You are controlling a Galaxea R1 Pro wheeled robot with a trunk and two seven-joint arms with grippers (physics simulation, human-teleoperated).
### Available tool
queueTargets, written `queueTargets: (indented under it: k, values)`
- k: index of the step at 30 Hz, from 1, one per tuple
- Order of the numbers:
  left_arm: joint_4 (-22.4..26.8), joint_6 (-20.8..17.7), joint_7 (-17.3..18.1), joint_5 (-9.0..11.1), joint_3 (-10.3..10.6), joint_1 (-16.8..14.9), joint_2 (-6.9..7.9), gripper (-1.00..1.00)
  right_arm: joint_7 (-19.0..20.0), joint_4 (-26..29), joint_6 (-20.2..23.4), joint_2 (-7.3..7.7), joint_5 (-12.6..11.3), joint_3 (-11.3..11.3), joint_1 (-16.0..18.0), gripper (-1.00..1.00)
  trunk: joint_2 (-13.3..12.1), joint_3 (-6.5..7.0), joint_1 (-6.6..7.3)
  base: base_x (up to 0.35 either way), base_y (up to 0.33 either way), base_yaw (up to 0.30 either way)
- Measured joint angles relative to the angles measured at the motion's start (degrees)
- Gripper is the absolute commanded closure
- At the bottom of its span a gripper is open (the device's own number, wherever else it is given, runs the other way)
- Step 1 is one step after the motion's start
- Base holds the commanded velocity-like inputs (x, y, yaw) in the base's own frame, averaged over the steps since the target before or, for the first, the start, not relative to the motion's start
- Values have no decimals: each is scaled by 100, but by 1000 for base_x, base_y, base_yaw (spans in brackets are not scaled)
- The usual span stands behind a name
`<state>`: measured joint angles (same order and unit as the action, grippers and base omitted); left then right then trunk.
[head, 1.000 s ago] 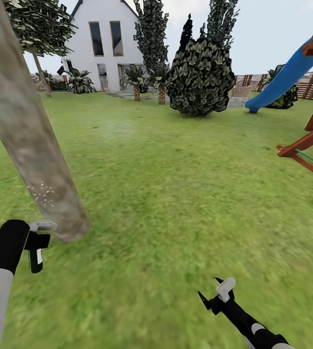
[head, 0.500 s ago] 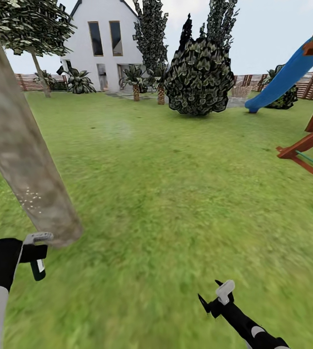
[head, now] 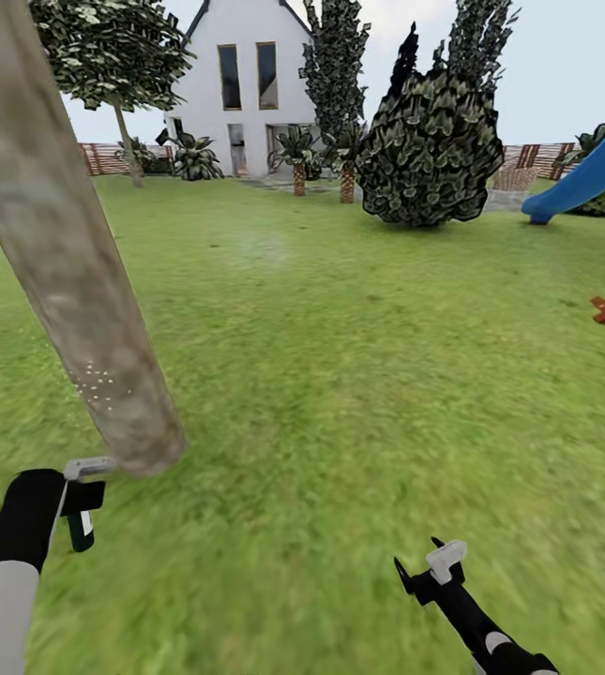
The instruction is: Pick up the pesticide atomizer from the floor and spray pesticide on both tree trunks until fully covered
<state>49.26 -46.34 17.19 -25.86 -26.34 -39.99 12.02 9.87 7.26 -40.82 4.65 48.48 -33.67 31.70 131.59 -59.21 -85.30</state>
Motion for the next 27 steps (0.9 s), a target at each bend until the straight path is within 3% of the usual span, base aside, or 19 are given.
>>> queueTargets:
  k: [5,16,27]
  values:
    - [-16,510,-197,-44,3,-2,-115,100,-12,-202,-2,-8,21,1,0,-100,-1,0,1,211,-197,8]
    - [29,513,-228,-42,-7,-2,-110,100,-12,-215,-2,-4,21,5,-1,-100,-1,0,-1,167,-231,12]
    - [42,492,-226,-24,-41,0,-109,100,-12,-217,0,-9,22,5,1,-100,-1,0,1,162,-235,264]
